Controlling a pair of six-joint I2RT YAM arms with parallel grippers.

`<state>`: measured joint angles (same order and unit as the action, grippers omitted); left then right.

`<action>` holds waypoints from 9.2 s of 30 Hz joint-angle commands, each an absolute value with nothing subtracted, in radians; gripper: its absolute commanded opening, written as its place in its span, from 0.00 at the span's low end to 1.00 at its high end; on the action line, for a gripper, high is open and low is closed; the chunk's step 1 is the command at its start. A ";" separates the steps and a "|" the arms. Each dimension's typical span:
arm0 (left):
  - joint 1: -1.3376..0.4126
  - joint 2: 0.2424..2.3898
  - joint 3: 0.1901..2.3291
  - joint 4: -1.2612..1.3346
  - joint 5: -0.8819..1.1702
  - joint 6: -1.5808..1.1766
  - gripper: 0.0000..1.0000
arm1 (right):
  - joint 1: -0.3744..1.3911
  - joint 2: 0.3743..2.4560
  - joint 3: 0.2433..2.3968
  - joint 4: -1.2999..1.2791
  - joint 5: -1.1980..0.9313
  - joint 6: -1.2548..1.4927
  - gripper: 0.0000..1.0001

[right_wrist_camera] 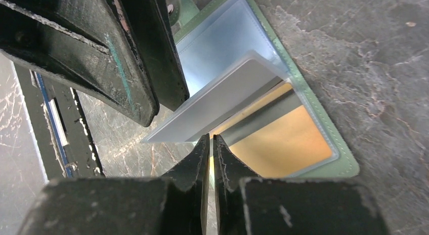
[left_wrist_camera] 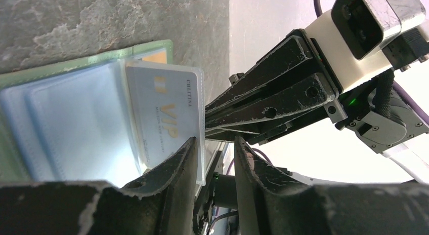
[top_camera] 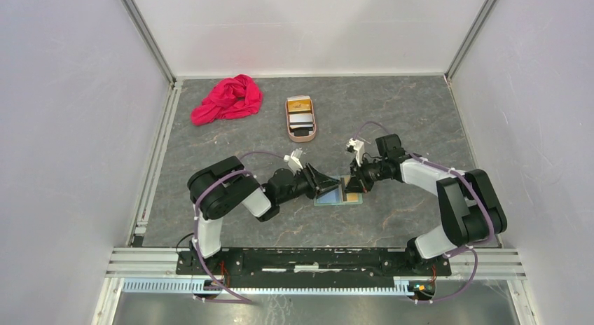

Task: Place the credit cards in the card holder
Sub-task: Open the card holder at the center of the board, then move the storage box to the center of the board, then pick up the credit card from the storage box.

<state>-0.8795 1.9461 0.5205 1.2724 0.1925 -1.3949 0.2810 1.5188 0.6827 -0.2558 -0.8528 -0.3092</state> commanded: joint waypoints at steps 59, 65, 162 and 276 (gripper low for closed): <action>-0.565 1.206 0.833 0.153 0.060 -0.460 1.00 | 0.162 1.201 0.817 -0.100 -0.995 -0.511 0.51; -0.445 1.453 1.027 0.137 0.172 -0.445 1.00 | 0.204 1.385 1.094 -0.335 -1.009 -0.630 0.55; -0.216 1.452 0.695 0.674 0.463 -0.804 1.00 | 0.443 2.176 1.714 -0.322 -0.193 -0.181 0.11; -0.701 2.230 1.902 -0.597 -0.334 0.356 0.67 | 0.115 1.521 0.971 -0.500 -1.091 -0.620 0.66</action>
<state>-0.7036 2.2387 1.8584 -0.5968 -0.3054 0.3271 0.1223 1.5215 0.9325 -0.4946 -1.0584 -0.6003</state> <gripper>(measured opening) 0.676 0.658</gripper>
